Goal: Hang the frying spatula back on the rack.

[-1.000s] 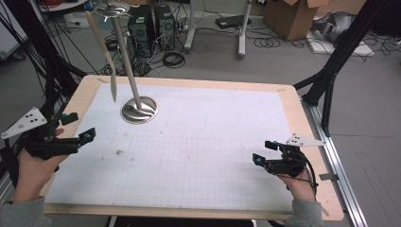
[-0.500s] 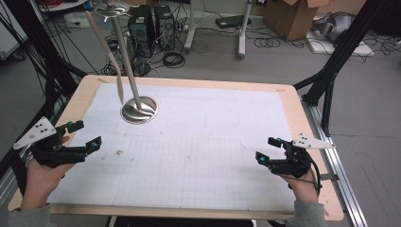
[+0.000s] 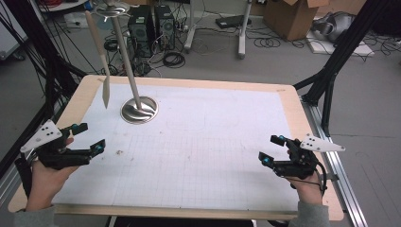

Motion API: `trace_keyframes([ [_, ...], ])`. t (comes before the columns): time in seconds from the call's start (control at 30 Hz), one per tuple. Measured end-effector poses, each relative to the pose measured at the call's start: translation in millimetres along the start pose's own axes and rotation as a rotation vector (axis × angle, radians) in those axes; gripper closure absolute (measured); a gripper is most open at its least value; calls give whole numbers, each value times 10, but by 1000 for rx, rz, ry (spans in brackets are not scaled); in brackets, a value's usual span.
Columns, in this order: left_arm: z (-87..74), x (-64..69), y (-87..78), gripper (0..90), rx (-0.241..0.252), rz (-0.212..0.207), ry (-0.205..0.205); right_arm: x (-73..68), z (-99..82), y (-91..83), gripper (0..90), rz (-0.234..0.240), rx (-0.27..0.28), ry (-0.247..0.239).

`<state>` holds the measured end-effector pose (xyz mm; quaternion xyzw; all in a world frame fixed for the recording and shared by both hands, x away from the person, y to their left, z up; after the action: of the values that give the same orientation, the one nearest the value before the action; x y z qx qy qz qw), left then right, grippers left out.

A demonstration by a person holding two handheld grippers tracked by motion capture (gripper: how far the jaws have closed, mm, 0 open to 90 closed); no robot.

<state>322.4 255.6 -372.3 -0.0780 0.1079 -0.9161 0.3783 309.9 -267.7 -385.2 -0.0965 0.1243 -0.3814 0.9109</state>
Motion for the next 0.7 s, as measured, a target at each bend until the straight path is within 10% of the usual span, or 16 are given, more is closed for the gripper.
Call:
trace_keyframes([
  [0.7,-101,-42,-53,107,39,28,0,109,8,-190,134,-10,71,3],
])
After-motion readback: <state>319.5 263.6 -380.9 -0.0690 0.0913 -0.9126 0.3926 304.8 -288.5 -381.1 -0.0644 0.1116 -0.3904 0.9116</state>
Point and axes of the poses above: each handheld gripper's, and its own axes: y roughly forward along the jaws, z roughly out of its top, x roughly to its right, the point moved 8 cm from there along y, roughly forward along the jaws, and after that the axes turned 7 degrees about -z, right-handed, at the moved point
